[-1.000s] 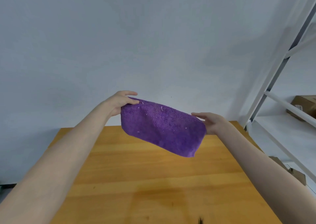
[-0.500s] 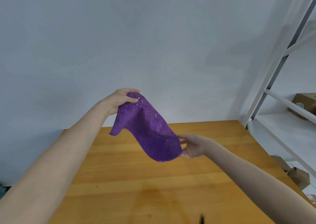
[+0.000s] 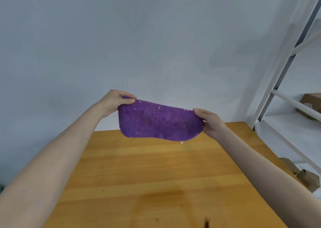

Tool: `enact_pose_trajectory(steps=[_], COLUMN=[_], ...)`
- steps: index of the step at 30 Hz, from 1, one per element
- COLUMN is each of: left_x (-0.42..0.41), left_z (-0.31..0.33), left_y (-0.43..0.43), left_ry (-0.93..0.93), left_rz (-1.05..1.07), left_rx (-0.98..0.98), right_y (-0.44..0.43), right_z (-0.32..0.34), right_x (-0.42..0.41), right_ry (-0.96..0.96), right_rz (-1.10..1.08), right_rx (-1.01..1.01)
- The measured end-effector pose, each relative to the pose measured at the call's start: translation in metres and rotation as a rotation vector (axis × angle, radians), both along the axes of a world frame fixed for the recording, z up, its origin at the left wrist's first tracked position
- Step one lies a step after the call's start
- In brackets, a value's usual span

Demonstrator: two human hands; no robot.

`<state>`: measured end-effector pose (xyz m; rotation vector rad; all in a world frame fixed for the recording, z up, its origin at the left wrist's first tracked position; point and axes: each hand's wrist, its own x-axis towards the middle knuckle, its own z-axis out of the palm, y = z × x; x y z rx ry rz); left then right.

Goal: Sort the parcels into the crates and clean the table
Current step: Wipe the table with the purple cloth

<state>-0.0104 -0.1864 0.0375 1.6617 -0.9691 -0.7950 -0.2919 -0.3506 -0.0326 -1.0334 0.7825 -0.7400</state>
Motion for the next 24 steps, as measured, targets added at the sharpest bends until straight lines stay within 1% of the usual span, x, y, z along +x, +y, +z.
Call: enact_pose_trajectory(steps=[3,5,6,8,10,12,14,15,17,18,19,20,22,23,24], left_x=[0.002,0.003,0.002,-0.001,-0.004,-0.004,-0.003,-0.004,-0.011,-0.017,-0.023,-0.032,-0.048,-0.058,-0.069], left_z=[-0.004,-0.006,-0.006,-0.006,-0.007,-0.010,-0.016,-0.022,-0.039,-0.050,-0.059,-0.066,-0.075,-0.077,-0.077], left_y=[0.001,0.000,-0.001,-0.003,-0.004,-0.006,-0.008,-0.008,-0.010,-0.010,-0.008,-0.011,-0.015,-0.019,-0.026], left_ry=[-0.029,-0.067,-0.071,-0.089,-0.139,-0.178,-0.137,-0.056,0.186,0.271,0.310,0.288,0.152,0.119,0.119], left_rz=[-0.030,0.029,0.072,0.153,0.218,0.214,0.128,0.076,-0.025,-0.084,-0.155,-0.259,-0.455,-0.533,-0.577], left_rx=[0.010,0.011,-0.001,-0.027,-0.041,-0.028,0.053,0.083,0.092,0.097,0.118,0.183,0.338,0.374,0.368], right_y=[-0.004,-0.006,-0.009,-0.011,-0.011,-0.012,-0.009,-0.006,-0.003,-0.001,0.002,0.003,0.008,0.011,0.013], right_z=[0.021,0.029,0.030,0.030,0.030,0.032,0.035,0.038,0.048,0.054,0.059,0.066,0.075,0.079,0.081], right_x=[-0.009,-0.012,-0.013,-0.013,-0.012,-0.010,-0.006,-0.002,0.005,0.010,0.016,0.019,0.030,0.034,0.039], right_ry=[0.031,0.162,0.227,0.300,0.383,0.459,0.407,0.355,0.257,0.218,0.193,0.183,0.215,0.247,0.272], right_rz=[0.075,0.099,0.074,-0.002,-0.052,-0.085,-0.130,-0.173,-0.268,-0.284,-0.269,-0.231,-0.074,0.004,0.063], right_rx=[-0.180,-0.315,-0.367,-0.431,-0.537,-0.675,-0.723,-0.733,-0.784,-0.821,-0.864,-0.917,-1.023,-1.067,-1.092])
